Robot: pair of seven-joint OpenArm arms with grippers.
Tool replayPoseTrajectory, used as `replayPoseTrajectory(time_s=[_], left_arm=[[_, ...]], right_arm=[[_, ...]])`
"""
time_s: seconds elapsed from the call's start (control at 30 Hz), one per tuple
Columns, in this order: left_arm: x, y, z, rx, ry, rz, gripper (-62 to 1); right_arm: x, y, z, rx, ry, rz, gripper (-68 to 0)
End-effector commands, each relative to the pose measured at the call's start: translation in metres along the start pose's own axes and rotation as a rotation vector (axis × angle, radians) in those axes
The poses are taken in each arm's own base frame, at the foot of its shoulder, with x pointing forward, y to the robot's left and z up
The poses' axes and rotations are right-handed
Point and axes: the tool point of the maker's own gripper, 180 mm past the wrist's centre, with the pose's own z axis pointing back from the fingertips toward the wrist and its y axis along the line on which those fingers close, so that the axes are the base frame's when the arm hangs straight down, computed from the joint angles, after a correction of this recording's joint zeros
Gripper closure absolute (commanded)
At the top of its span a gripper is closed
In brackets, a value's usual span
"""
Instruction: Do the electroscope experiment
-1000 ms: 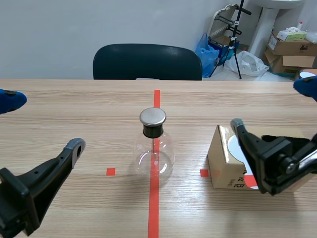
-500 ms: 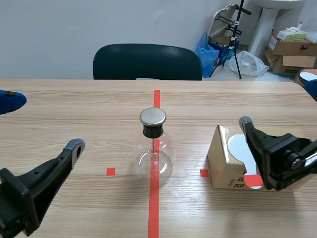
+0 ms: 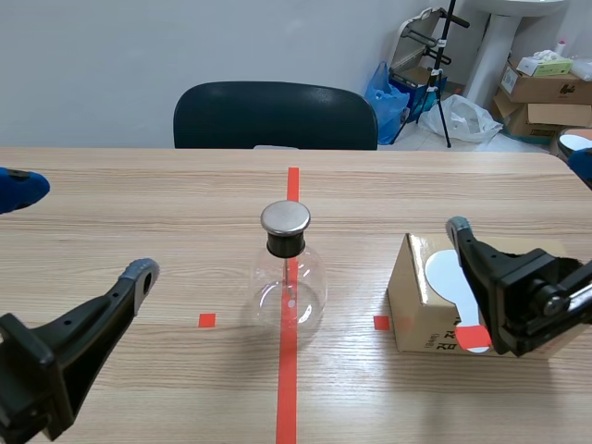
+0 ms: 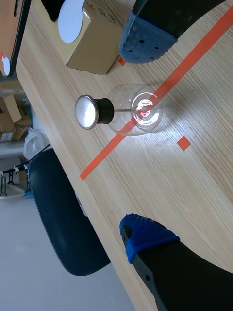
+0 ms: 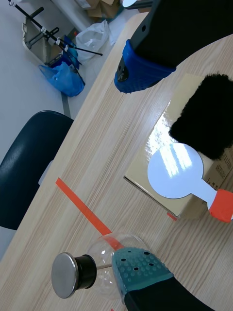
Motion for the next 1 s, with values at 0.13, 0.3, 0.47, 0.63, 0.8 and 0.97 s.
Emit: replayPoseTrajectory(time_s=[0.13,0.3,0.47,0.63,0.8,0.97], left_arm=[[0.0052,0.0015,-0.0001,0.004,-0.021,0.0,-62.3],[0.0052,0.0015,-0.0001,0.004,-0.021,0.0,-62.3],[0.0052,0.0015,-0.0001,0.004,-0.021,0.0,-62.3],[0.0051,0.0015,-0.0001,0.004,-0.021,0.0,-62.3],[0.0048,0.0015,-0.0001,0.004,-0.019,0.0,-62.3],[-0.0044,0.0015,-0.0001,0.004,0.032,0.001,-62.3]], right_arm=[[0.0044,-0.0013,0.0002,-0.001,-0.018,0.004,-67.9],[0.0045,-0.0014,0.0001,-0.001,-0.019,0.004,-67.9],[0.0052,-0.0014,0.0001,-0.001,-0.022,0.004,-67.9],[0.0045,-0.0014,0.0001,-0.001,-0.019,0.004,-67.9],[0.0047,-0.0014,0.0001,-0.001,-0.02,0.004,-67.9],[0.0064,-0.0013,0.0002,-0.001,-0.029,0.004,-67.9]])
